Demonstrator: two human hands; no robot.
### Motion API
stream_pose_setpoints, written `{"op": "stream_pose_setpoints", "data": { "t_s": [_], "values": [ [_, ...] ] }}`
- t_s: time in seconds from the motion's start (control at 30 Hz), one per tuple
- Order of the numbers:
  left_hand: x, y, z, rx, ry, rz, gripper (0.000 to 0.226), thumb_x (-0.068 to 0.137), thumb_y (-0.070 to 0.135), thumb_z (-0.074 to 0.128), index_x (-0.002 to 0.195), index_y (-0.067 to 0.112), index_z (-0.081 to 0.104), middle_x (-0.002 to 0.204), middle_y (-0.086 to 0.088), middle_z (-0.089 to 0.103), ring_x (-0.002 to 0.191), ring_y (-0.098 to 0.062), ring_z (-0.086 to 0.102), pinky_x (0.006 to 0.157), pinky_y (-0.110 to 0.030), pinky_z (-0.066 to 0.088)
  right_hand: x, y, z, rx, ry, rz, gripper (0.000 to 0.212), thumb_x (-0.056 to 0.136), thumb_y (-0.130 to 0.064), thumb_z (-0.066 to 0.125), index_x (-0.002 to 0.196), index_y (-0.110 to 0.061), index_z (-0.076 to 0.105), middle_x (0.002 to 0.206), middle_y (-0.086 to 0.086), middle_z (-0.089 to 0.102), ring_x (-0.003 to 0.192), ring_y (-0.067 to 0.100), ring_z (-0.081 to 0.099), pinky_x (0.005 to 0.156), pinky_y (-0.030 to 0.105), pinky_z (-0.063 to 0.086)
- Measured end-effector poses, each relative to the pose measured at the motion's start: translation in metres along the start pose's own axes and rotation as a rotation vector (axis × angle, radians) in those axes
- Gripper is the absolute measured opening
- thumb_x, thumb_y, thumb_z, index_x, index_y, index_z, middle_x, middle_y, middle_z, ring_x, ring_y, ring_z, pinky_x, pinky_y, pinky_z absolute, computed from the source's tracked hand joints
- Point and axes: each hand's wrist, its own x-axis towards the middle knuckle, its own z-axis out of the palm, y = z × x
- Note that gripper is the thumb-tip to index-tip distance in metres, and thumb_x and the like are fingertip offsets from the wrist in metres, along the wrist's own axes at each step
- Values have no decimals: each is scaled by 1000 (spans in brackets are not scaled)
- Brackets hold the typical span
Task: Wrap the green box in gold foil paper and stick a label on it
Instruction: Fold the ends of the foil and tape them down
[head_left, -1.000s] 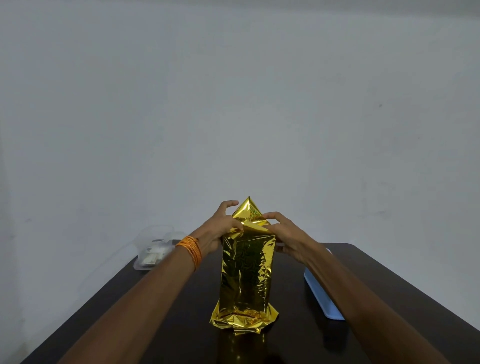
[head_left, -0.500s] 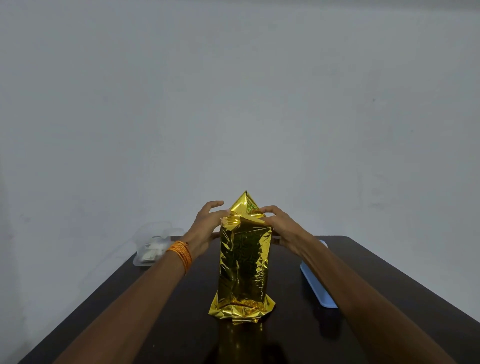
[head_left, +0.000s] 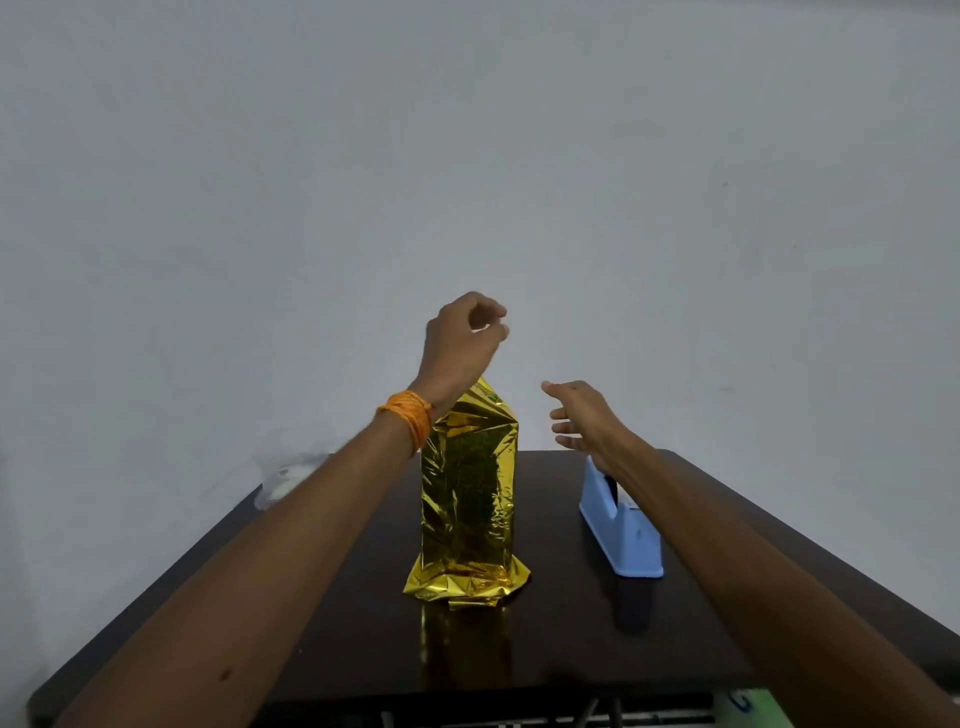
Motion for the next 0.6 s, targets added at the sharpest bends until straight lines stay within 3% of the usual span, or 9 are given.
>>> {"op": "stream_pose_setpoints", "data": {
  "t_s": [0.07,0.17,0.33,0.47,0.6],
  "values": [
    [-2,15,22,54,-30,75,16,89,10,65,104,11,71,103,2,70,98,-8,63,82,-13,48,-2,5,-16,-45,60,-12,36,100,-41,54,121,-12,52,111,13,61,86,20,58,72,29,52],
    [-12,21,59,73,-101,96,14,86,9,66,98,13,72,97,3,72,93,-10,65,84,-21,53,-6,19,-45,-72,120,18,30,98,-37,58,114,-11,57,105,11,64,83,19,59,72,32,51],
    [-39,-12,118,68,-261,-45,14,83,12,64,92,19,72,90,5,72,88,-13,66,84,-34,56,-18,55,-94,-201,210,48,20,91,-26,65,98,-6,66,89,10,67,71,17,55,64,31,44],
    [-57,-44,147,91,-383,-205,17,81,11,65,94,19,71,93,0,71,93,-18,66,83,-32,55,-27,85,-117,-293,226,87,28,91,-24,64,86,3,66,79,11,59,67,19,48,59,30,38],
    [-74,-65,171,159,-504,-291,18,79,8,66,96,11,69,93,-6,66,91,-22,63,77,-30,51,-27,109,-121,-314,178,196,26,94,-30,62,82,-7,69,72,3,58,59,14,46,53,26,35]
  ]
}}
